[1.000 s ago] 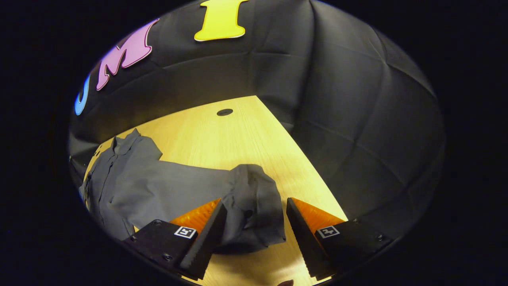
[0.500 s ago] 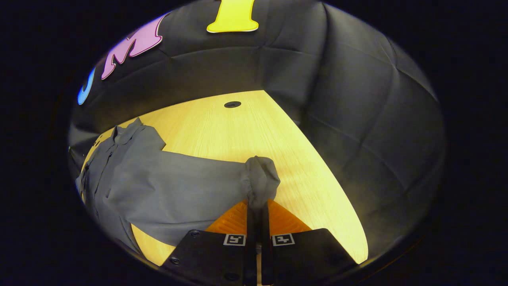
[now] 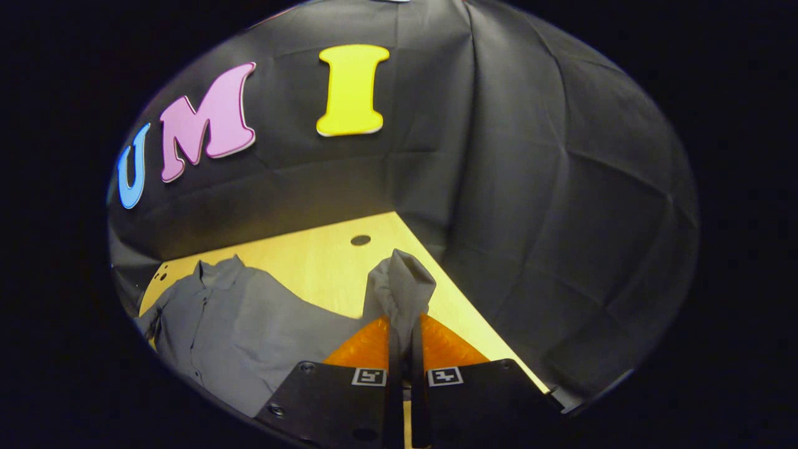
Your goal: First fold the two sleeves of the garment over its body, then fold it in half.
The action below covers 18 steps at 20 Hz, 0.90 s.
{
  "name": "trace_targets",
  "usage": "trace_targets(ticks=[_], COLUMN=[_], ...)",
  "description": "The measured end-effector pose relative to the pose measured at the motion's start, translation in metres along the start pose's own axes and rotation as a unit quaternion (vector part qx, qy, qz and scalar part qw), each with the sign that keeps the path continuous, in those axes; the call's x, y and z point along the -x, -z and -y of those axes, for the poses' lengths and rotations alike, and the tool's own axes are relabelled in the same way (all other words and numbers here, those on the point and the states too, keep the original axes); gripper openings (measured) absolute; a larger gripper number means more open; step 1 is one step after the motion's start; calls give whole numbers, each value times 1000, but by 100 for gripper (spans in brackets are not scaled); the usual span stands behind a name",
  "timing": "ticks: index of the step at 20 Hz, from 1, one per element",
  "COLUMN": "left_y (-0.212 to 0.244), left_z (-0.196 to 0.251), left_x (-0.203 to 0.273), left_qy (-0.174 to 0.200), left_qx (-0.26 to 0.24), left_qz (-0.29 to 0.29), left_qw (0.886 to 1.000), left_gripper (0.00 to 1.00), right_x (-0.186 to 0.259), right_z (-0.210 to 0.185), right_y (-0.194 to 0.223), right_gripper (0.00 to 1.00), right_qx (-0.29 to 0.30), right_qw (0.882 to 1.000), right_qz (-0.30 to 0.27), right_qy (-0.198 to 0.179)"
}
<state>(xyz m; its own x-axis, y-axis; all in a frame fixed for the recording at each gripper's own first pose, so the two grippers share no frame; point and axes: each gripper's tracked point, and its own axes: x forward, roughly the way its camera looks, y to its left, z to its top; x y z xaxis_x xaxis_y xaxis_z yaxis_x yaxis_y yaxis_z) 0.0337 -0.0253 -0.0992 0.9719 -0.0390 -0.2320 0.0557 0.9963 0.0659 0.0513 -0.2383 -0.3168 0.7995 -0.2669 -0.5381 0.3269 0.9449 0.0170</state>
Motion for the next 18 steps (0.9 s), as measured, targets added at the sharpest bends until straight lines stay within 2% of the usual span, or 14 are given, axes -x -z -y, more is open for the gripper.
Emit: trace_targets(ticks=[3,7,14,18], left_y=[5,15,38,53], left_z=[-16,-41,-105,-139], left_x=[9,20,42,52], left_qy=[20,29,9,-7], left_qx=[13,29,49,51], left_qz=[6,8,1,-5], left_qw=[1000,999,999,999], left_gripper=[94,96,96,96], right_x=[31,64,94,100], right_z=[-27,-84,-222,-297], right_y=[-32,-59,-84,-81], right_gripper=[9,9,9,9], right_qx=[12,14,24,33], right_qw=[999,998,990,984], right_qz=[35,62,97,99], right_qy=[0,-22,-98,-145])
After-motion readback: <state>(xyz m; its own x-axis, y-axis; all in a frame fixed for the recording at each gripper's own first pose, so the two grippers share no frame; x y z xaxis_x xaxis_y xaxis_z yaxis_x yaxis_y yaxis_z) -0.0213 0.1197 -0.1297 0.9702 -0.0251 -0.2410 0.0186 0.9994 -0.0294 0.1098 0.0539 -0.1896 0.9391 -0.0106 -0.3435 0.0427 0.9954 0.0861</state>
